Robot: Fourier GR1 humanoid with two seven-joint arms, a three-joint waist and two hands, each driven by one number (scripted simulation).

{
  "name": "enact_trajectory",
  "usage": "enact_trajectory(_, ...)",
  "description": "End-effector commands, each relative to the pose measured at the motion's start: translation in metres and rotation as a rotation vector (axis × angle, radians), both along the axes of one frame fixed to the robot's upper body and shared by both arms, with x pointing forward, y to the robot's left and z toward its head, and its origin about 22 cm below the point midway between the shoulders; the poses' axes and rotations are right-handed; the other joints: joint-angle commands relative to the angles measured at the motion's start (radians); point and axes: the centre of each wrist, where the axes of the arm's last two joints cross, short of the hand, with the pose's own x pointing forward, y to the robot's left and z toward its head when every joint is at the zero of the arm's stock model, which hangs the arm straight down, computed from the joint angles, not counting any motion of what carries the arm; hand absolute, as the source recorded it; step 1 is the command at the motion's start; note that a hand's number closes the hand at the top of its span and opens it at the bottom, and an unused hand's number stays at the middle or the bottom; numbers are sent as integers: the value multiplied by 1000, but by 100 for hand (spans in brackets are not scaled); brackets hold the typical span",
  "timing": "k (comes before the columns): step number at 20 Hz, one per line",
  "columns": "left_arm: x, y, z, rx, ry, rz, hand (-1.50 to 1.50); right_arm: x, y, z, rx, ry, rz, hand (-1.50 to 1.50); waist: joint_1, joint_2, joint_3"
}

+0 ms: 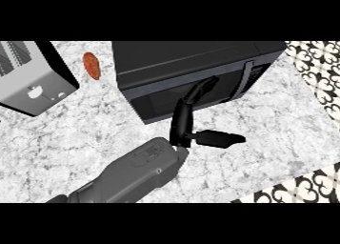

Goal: Pick up the milk, place it into the microwave and close the microwave

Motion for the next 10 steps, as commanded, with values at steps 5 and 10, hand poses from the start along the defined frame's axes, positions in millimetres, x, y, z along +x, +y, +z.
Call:
enact_trajectory(5, 20, 7, 3, 0, 11, 81, -150, 11, -12, 2, 73, 34, 52, -150, -13, 7, -2)
enact_trajectory(10, 23, 6, 6, -10, 1, 81, -150, 17, -20, 5, 86, 55, 67, -150, -15, 7, -1)
